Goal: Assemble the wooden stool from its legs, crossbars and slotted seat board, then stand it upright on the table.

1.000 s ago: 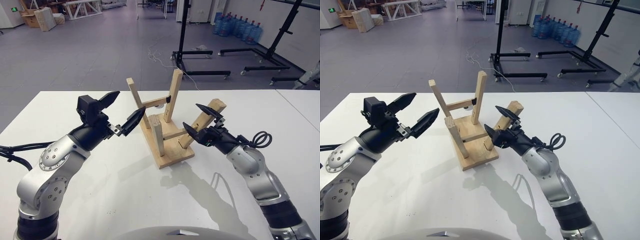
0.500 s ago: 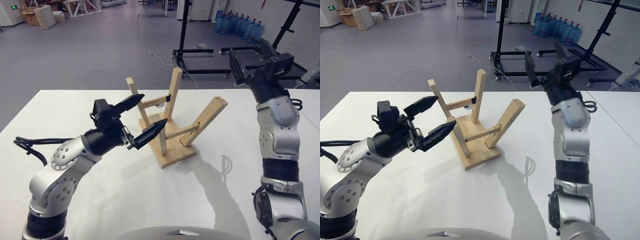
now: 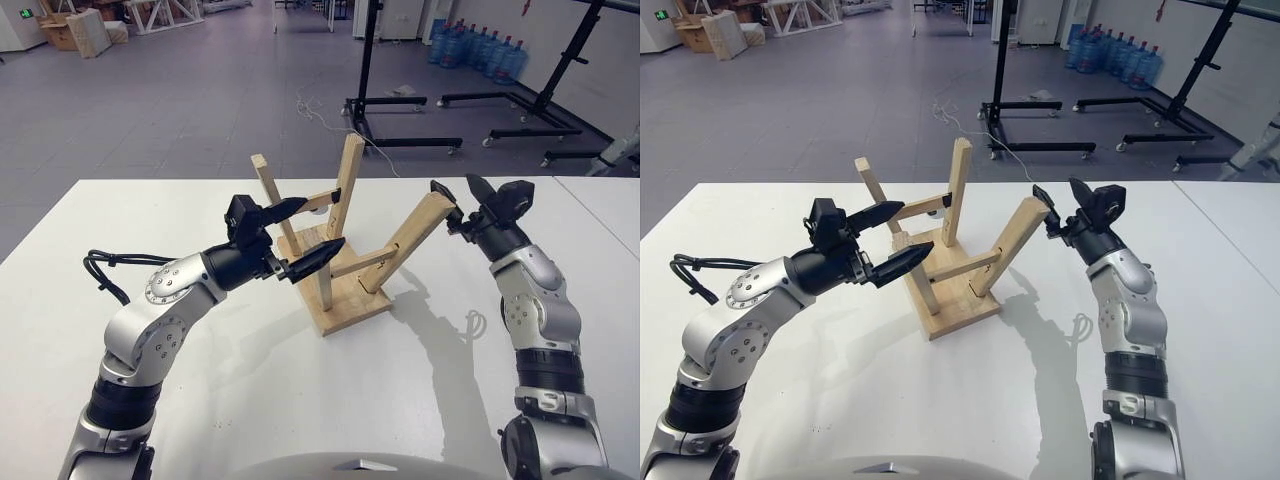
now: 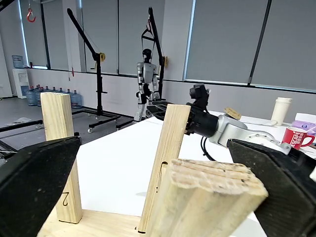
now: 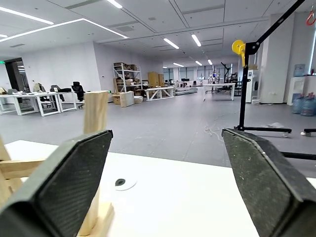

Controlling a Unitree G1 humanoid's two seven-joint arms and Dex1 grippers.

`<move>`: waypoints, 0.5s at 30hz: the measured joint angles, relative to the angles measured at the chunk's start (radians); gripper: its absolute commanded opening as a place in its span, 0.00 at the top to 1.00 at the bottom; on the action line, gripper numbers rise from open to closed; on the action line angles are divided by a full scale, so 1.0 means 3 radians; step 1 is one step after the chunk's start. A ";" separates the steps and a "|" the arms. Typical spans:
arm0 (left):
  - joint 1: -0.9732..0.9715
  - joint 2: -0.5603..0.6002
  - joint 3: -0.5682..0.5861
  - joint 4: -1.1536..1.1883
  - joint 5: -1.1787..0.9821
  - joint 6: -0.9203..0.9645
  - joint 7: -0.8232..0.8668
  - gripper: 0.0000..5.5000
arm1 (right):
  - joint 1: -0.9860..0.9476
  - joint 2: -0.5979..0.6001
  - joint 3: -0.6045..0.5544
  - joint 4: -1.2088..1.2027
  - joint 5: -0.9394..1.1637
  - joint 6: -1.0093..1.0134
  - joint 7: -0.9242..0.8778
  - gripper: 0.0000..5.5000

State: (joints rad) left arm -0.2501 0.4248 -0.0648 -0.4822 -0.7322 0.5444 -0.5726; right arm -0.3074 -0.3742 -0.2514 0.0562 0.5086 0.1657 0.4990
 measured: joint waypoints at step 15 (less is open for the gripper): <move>-0.0130 -0.0051 -0.0197 0.0174 0.0207 0.0024 -0.0199 0.02 | 0.0435 0.0310 0.0322 -0.1055 -0.0126 0.0477 -0.0558 0.26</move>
State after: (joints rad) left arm -0.2892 0.4094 -0.1240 -0.4300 -0.6701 0.5517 -0.6323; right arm -0.1770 -0.2812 -0.1546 -0.2604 0.4706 0.3089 0.3315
